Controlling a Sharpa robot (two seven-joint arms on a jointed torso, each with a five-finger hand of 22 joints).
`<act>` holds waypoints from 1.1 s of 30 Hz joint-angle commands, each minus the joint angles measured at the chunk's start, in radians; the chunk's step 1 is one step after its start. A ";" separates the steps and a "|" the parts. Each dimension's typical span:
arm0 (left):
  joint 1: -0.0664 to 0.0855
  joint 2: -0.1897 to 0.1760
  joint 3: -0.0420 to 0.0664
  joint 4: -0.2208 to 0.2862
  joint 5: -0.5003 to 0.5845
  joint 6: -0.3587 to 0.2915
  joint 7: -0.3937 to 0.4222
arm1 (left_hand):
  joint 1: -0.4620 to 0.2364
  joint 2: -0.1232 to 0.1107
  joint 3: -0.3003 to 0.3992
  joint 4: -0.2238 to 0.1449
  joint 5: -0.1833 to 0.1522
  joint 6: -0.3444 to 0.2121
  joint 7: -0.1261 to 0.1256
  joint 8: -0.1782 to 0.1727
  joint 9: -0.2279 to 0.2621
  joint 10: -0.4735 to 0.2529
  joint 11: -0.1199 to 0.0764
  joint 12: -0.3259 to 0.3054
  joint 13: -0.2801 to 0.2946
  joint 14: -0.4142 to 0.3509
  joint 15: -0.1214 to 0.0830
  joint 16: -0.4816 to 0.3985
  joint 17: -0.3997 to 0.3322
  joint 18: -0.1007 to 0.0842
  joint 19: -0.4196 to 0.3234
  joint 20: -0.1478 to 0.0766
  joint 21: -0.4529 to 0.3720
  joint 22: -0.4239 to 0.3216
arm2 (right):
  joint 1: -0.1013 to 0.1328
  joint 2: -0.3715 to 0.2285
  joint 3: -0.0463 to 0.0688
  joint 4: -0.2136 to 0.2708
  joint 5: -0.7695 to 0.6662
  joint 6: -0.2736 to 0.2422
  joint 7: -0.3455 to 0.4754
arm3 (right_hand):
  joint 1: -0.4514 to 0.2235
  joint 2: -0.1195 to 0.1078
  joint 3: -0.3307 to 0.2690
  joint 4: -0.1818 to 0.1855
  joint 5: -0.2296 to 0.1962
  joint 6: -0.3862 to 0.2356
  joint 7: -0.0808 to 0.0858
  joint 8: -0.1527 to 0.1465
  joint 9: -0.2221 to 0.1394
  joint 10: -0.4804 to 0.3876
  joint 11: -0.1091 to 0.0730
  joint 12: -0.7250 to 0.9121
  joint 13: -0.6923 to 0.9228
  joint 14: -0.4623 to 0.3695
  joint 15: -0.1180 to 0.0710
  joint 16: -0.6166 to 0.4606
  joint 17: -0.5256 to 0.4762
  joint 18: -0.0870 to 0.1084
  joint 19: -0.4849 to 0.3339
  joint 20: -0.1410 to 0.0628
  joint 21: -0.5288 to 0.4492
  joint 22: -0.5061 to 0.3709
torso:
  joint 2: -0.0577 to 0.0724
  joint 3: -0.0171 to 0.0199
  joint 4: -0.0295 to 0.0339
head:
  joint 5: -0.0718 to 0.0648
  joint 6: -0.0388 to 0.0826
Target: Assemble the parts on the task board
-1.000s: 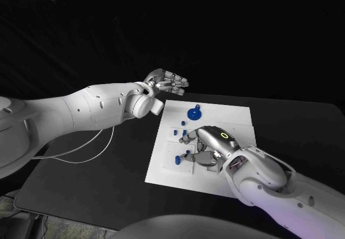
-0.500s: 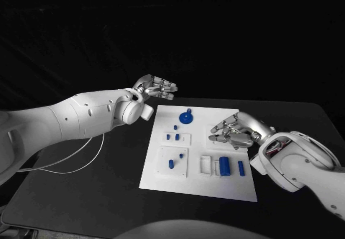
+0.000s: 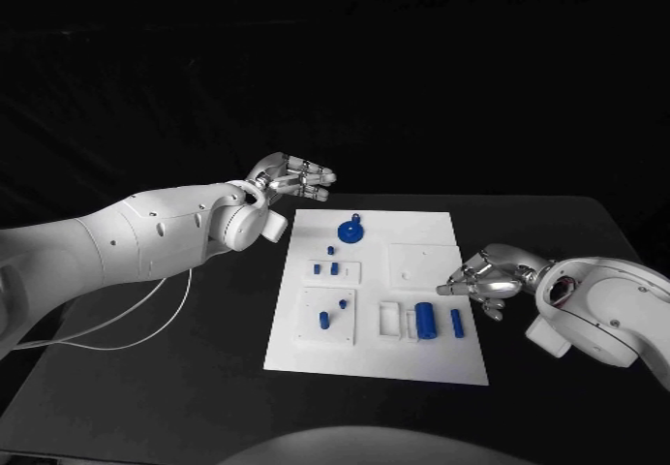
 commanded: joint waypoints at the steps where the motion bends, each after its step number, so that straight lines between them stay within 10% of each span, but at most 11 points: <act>1: -0.003 -0.002 0.001 0.010 0.004 0.024 0.026 | -0.015 -0.002 -0.009 0.002 -0.006 -0.007 0.001 -0.001 0.000 0.009 -0.003 -0.002 0.001 0.015 -0.004 -0.001 0.003 -0.006 0.013 -0.001 0.007 0.000 | 0.000 0.000 -0.001 0.003 0.061 0.114 -0.160 | -0.013 -0.005 0.000 0.012 0.001 0.003 0.000 -0.001 0.014 0.010 -0.002 0.016 0.026 0.005 0.001 0.010 0.014 -0.007 0.045 0.005 0.018 0.011 | -0.005 0.0010 -0.0027 | -0.003 -0.001; 8: -0.006 -0.007 0.001 0.023 0.004 0.020 0.024 | -0.030 -0.009 -0.018 0.003 -0.007 -0.011 0.002 -0.001 0.000 0.004 -0.001 -0.002 0.001 0.027 -0.007 -0.002 0.009 -0.008 0.019 -0.005 0.012 0.000 | 0.001 0.009 -0.018 0.014 0.035 0.130 -0.243 | -0.030 -0.063 0.045 0.094 -0.038 -0.017 -0.007 -0.002 0.340 0.007 -0.005 -0.003 0.061 0.008 0.001 0.011 0.037 -0.008 0.044 0.003 0.037 0.029 | -0.004 -0.0011 -0.0012 | -0.011 -0.003; 14: -0.007 -0.009 0.001 0.028 0.004 0.021 0.023 | -0.034 -0.009 -0.018 0.004 -0.006 -0.011 0.002 -0.001 0.000 0.003 -0.001 -0.001 0.001 0.027 -0.006 -0.002 0.010 -0.008 0.019 -0.005 0.013 -0.001 | 0.001 0.017 -0.036 0.024 -0.005 0.120 -0.266 | -0.069 -0.122 0.183 0.123 -0.178 -0.025 -0.003 -0.003 0.370 0.006 -0.003 -0.012 0.066 0.010 0.002 0.014 0.048 -0.004 0.045 0.005 0.042 0.036 | -0.004 -0.0022 -0.0003 | -0.010 -0.007; 33: -0.007 -0.012 0.001 0.030 0.003 0.028 0.012 | -0.047 -0.009 -0.016 0.008 -0.005 -0.016 0.004 -0.001 0.000 -0.003 0.001 -0.001 0.001 0.021 -0.005 -0.002 0.014 -0.009 0.016 -0.004 0.015 -0.006 | 0.005 0.073 -0.074 0.018 -0.071 0.082 -0.277 | -0.145 -0.162 0.191 0.171 -0.196 -0.047 0.004 -0.004 0.374 0.003 0.001 -0.018 0.079 0.012 0.002 0.016 0.066 -0.003 0.046 0.003 0.057 0.054 | 0.000 -0.0009 -0.0017 | -0.004 -0.014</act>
